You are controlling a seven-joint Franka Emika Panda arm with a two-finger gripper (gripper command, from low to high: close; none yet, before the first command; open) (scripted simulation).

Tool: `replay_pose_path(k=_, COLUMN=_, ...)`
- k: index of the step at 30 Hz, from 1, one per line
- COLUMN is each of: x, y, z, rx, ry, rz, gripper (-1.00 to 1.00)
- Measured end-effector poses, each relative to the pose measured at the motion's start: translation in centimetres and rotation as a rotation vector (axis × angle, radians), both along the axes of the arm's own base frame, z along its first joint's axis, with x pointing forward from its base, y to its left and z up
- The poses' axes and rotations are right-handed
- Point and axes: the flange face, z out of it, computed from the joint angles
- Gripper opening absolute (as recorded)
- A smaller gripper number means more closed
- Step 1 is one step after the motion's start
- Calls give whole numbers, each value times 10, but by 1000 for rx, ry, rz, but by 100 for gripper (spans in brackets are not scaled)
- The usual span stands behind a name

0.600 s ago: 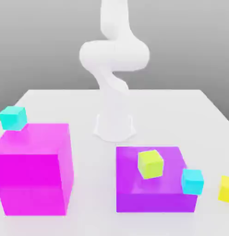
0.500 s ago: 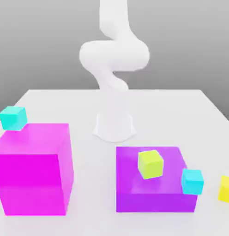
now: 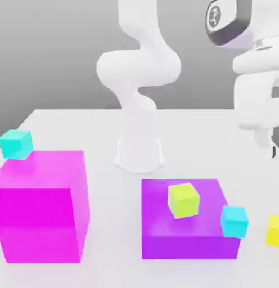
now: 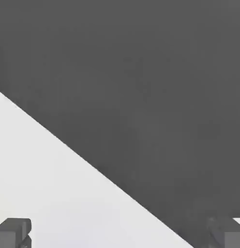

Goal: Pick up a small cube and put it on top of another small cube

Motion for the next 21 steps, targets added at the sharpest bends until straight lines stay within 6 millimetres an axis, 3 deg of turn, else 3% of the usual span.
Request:
replay_pose_path(k=2, x=-16, y=27, z=-37, rx=-25, ry=48, rz=91, gripper=0)
replay_pose_path(k=8, x=-68, y=73, z=-145, rx=-88, ry=198, rz=308, gripper=0)
replay_pose_path(k=13, x=-83, y=83, z=-216, rx=-98, ry=230, rz=355, gripper=0)
replay_pose_path(k=14, x=-83, y=83, z=-227, rx=-98, ry=231, rz=357, gripper=-100)
replay_pose_path(k=21, x=-84, y=83, z=-228, rx=-99, ry=231, rz=357, gripper=-100)
